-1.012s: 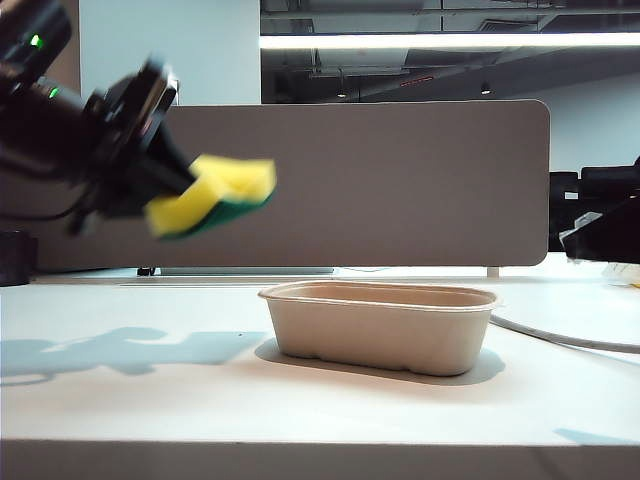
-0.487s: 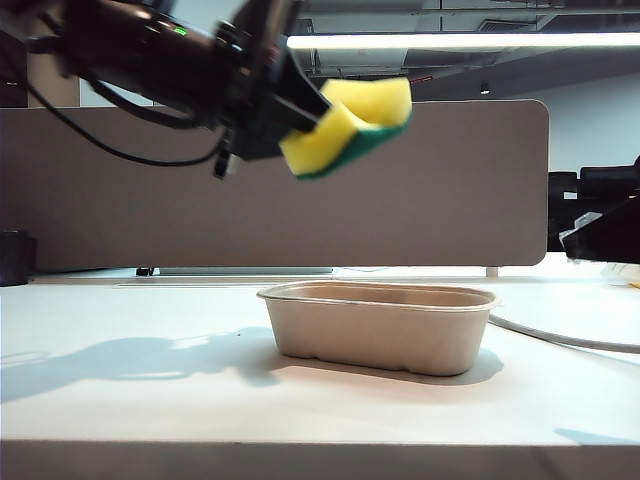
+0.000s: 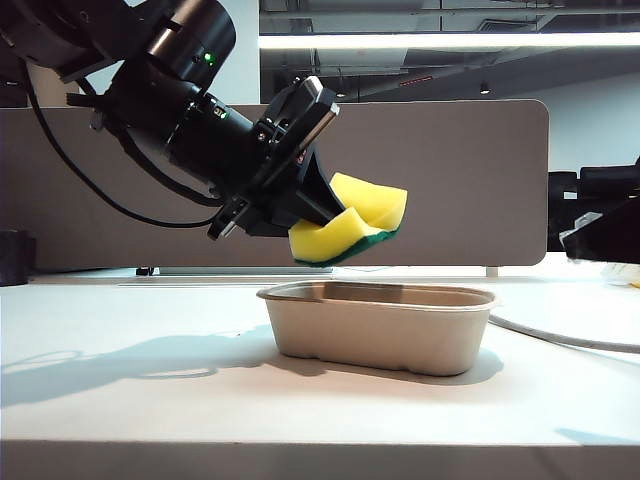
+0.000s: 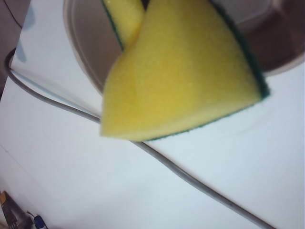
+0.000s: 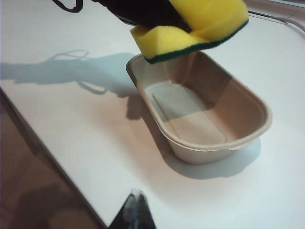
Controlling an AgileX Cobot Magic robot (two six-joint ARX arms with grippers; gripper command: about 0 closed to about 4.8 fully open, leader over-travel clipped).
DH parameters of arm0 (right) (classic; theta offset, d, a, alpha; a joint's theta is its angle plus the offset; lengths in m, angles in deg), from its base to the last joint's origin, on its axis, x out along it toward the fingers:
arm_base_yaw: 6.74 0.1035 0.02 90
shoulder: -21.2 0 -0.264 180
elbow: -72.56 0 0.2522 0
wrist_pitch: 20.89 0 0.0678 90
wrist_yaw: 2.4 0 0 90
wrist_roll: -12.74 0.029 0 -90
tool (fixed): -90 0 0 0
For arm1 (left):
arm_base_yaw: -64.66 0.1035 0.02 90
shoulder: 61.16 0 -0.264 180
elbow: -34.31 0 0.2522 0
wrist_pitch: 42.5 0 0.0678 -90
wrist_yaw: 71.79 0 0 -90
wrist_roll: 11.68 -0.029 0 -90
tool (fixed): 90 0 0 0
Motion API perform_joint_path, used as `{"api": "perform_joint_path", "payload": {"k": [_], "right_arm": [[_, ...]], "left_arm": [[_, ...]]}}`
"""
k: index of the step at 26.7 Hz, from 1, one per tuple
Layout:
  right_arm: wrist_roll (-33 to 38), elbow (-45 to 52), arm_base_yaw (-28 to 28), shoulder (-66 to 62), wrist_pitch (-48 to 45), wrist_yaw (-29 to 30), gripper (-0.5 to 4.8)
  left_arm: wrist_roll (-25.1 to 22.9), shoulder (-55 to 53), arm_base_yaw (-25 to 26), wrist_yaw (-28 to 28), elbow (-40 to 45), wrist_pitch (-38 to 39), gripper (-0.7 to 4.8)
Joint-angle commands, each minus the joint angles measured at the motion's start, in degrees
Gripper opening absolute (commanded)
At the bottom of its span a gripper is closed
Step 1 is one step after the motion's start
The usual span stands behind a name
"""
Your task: Pick up the cleaning sponge from the table and place it into the paper lunch box.
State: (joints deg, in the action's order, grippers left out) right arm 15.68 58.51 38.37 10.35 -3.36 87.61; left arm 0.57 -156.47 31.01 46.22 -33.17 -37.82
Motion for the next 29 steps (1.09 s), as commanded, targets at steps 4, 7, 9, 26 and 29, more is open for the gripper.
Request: {"api": "perform_joint_path", "payload": {"k": [4,7,9,26,29], "right_arm": [[0.0,-0.1,0.1,0.0,-1.0,0.0,-0.05],[0.0,-0.1,0.1,0.0,-1.0,0.0,-0.05],[0.0,-0.1,0.1,0.0,-1.0,0.0,-0.05],[0.0,-0.1,0.1,0.0,-1.0,0.0,-0.05],[0.0,-0.1,0.1,0.0,-1.0,0.0,-0.05]], "left_arm": [[0.0,0.2,-0.1,0.1,-0.4,-0.7,2.56],[0.0,0.2,-0.1,0.8,-0.4,-0.1,2.58],[0.0,0.2,-0.1,2.1,-0.4,0.2,3.03],[0.3,7.6,4.0,2.8,-0.5,-2.2,4.79],[0.2,12.5,5.5,3.1,-0.5,-2.4,4.60]]}}
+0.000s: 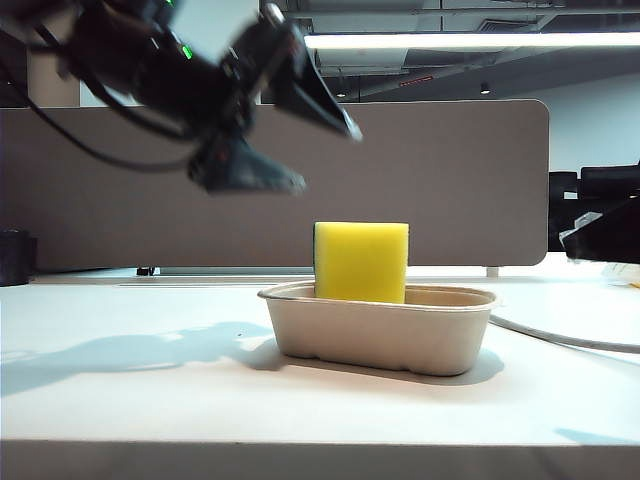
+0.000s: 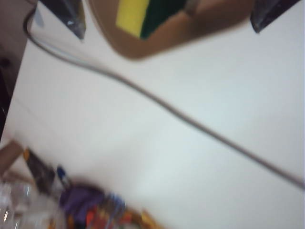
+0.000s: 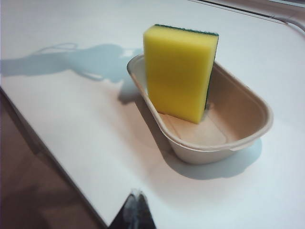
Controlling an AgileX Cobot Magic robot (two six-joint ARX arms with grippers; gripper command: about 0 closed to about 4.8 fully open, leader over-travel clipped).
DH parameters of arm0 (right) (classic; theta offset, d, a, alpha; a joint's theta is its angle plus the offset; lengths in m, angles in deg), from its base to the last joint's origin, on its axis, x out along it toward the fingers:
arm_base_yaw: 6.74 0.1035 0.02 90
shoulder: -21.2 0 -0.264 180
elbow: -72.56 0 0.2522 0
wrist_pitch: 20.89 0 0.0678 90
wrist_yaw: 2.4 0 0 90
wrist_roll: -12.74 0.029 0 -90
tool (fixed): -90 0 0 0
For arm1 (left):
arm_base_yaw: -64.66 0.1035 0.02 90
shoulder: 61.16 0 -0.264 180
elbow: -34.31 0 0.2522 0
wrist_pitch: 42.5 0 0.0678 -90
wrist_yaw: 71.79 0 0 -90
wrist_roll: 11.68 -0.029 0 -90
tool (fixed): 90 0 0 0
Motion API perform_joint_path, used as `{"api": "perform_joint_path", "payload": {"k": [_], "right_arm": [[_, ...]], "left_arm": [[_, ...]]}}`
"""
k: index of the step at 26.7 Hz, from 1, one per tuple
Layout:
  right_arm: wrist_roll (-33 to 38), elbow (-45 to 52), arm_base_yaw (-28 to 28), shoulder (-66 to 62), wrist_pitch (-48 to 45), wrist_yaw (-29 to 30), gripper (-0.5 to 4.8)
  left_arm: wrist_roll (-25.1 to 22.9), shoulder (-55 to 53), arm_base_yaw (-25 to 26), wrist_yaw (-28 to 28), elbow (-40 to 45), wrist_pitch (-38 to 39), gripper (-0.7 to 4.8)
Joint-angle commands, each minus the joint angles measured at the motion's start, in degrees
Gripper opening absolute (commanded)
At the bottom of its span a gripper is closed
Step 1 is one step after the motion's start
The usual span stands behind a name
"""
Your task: Pick up the cleaning sponge from the table and place it into the paper lunch box.
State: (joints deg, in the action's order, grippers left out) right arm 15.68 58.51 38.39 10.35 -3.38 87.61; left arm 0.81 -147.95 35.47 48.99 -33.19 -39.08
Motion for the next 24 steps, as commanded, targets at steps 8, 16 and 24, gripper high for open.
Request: {"api": "perform_joint_path", "payload": {"k": [8,16,24], "right_arm": [[0.0,-0.1,0.1,0.0,-1.0,0.0,-0.05],[0.0,-0.1,0.1,0.0,-1.0,0.0,-0.05],[0.0,-0.1,0.0,0.0,-1.0,0.0,-0.05]], "left_arm": [[-0.5,18.5,1.4,2.8,-0.4,2.8,-0.05],[-5.6,36.8,1.4,-1.8,-0.4,15.1,-0.05],[-7.7,49.2,1.4,-6.7,-0.4,30.1,-0.04]]}}
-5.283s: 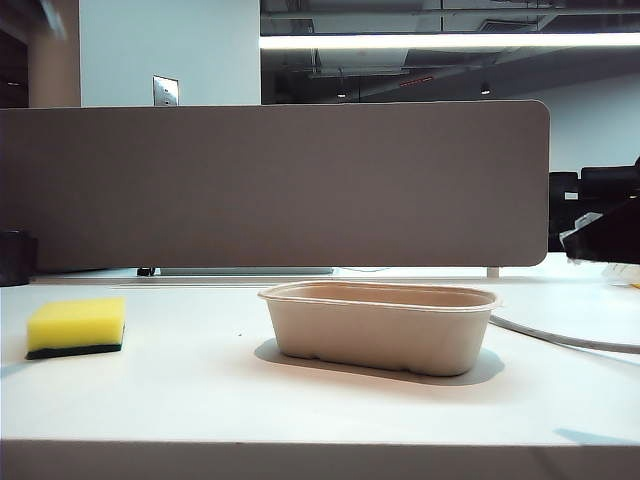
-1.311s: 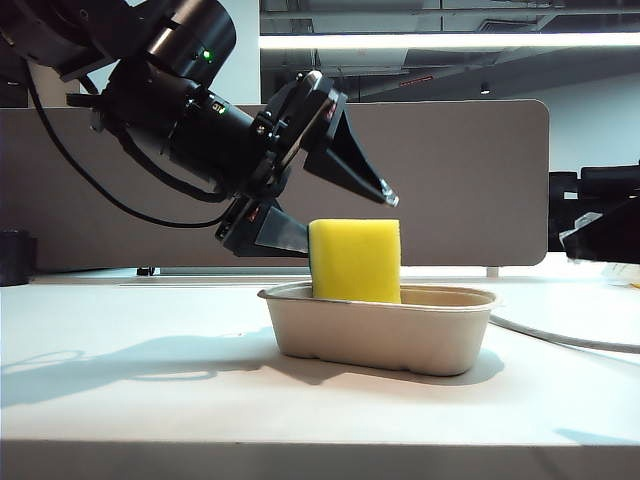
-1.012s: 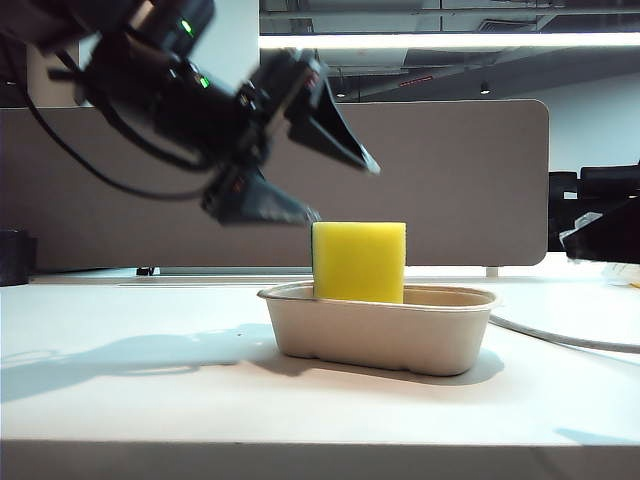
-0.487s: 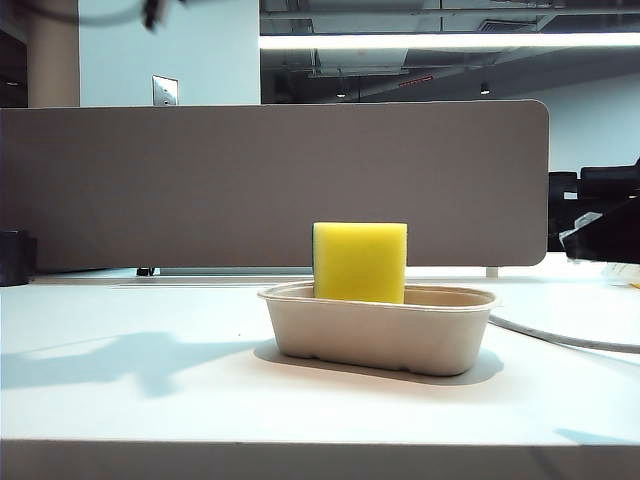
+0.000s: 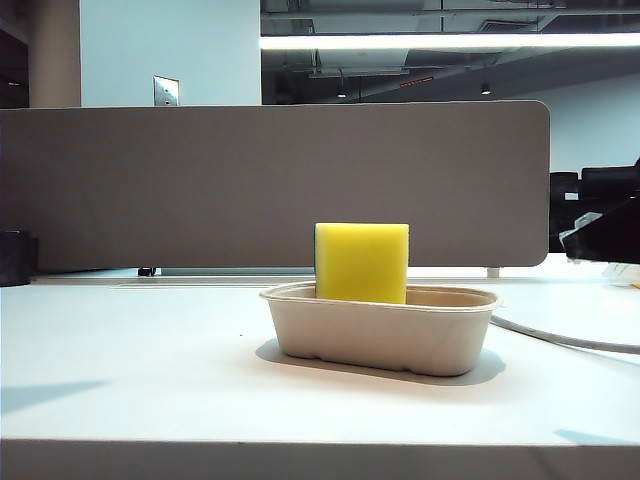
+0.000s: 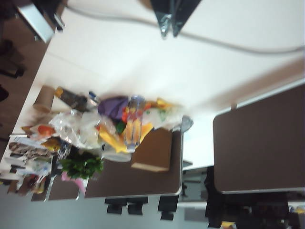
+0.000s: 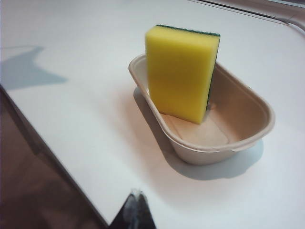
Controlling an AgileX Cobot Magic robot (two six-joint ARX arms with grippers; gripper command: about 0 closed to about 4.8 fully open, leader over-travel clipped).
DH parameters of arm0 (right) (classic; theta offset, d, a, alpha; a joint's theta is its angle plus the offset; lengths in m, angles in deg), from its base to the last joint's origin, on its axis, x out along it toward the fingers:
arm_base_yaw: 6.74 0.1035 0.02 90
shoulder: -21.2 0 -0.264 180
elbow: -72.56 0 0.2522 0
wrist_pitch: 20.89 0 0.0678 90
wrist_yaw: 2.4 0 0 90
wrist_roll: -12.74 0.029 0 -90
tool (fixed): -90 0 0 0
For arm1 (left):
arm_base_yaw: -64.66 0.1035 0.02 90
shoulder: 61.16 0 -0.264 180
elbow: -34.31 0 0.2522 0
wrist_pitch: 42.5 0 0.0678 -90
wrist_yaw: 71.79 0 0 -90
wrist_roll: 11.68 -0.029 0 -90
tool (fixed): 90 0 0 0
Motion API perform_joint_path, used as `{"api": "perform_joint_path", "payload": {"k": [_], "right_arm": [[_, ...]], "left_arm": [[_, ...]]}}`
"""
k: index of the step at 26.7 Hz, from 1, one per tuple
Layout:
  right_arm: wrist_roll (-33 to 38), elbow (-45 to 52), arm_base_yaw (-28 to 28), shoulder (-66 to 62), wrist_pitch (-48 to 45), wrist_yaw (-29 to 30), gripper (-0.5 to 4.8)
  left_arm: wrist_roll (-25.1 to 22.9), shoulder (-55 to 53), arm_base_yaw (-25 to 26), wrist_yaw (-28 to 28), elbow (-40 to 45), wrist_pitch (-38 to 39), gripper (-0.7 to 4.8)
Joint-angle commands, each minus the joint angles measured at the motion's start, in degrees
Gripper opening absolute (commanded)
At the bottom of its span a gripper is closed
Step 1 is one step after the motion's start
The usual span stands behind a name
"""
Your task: Pick up the cleaning sponge from the table and place it into the paper lunch box.
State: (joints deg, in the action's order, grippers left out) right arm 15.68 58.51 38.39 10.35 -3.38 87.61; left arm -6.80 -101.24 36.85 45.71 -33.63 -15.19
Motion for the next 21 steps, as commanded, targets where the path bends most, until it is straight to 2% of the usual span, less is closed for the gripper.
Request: {"api": "perform_joint_path", "payload": {"k": [1,6,15,18,21], "right_arm": [[0.0,-0.1,0.0,0.0,-1.0,0.0,-0.05],[0.0,-0.1,0.1,0.0,-1.0,0.0,-0.05],[0.0,-0.1,0.0,0.0,-1.0,0.0,-0.05],[0.0,-0.1,0.0,0.0,-1.0,0.0,-0.05],[0.0,-0.1,0.0,0.0,-1.0,0.0,-0.05]], "left_arm": [[-0.1,3.4,0.0,-4.2,0.0,7.8,-0.04],[-0.2,7.5,0.0,-4.4,0.0,13.0,-0.04],[-0.3,8.6,0.0,-4.3,0.0,13.4,-0.04],[-5.5,8.6,0.0,-5.6,0.0,15.8,-0.04],[-9.1,8.6,0.0,-11.5,0.5,20.4,-0.04]]}}
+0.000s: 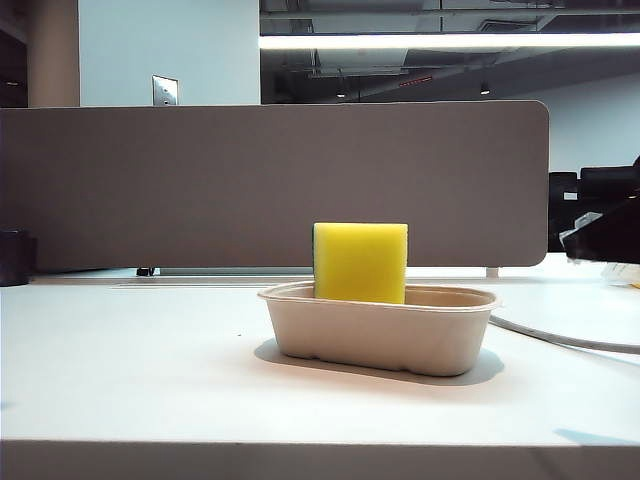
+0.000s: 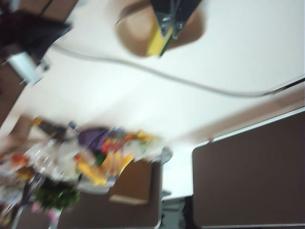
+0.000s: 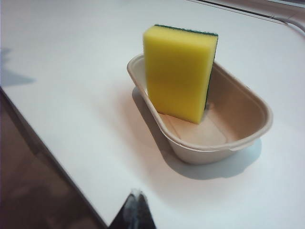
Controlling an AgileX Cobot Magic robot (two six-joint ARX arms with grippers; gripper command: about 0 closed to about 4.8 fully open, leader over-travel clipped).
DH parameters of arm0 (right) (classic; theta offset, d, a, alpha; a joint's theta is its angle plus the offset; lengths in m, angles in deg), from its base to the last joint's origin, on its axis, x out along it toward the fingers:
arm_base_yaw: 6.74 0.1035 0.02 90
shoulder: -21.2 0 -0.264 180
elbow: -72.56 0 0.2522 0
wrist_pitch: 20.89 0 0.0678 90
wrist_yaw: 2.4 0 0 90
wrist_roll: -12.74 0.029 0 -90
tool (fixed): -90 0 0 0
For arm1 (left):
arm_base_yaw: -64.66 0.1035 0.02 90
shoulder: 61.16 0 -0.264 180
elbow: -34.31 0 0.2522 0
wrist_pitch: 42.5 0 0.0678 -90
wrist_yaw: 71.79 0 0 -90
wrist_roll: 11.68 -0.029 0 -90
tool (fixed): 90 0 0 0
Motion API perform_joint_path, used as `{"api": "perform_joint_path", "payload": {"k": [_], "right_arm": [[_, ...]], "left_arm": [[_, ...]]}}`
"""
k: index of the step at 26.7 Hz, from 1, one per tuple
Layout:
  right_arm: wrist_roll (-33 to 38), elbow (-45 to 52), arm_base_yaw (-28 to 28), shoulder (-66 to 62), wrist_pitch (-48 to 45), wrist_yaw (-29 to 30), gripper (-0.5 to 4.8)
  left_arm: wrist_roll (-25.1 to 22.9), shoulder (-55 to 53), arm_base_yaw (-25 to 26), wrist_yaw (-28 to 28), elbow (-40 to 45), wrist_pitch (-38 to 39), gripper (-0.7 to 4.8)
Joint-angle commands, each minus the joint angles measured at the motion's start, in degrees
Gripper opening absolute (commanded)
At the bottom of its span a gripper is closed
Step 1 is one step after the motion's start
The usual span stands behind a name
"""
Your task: Pick up the cleaning sponge from the table and place it into the paper lunch box.
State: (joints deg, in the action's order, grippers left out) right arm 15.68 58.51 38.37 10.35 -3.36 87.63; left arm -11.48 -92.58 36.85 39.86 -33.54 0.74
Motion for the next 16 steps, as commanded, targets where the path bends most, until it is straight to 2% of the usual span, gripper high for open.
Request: {"api": "perform_joint_path", "payload": {"k": [1,4,6,9,12,16], "right_arm": [[0.0,-0.1,0.1,0.0,-1.0,-0.1,-0.05],[0.0,-0.1,0.1,0.0,-1.0,-0.1,-0.05],[0.0,-0.1,0.1,0.0,-1.0,-0.1,-0.05],[0.0,-0.1,0.1,0.0,-0.9,-0.1,-0.05],[0.0,-0.1,0.1,0.0,-1.0,0.0,-0.05],[0.0,-0.1,0.1,0.1,-1.0,-0.1,-0.05]], "left_arm": [[-4.9,-0.1,0.0,-7.4,0.9,5.0,-0.04],[-4.9,0.0,0.8,-11.5,3.4,4.2,-0.04],[-4.7,1.0,4.0,-10.9,4.9,3.8,-0.04],[-2.7,4.2,10.8,-4.9,9.1,0.6,-0.04],[-1.7,11.1,18.1,0.9,16.6,-7.7,-0.04],[-1.5,21.4,25.0,1.6,26.5,-17.1,-0.04]]}}
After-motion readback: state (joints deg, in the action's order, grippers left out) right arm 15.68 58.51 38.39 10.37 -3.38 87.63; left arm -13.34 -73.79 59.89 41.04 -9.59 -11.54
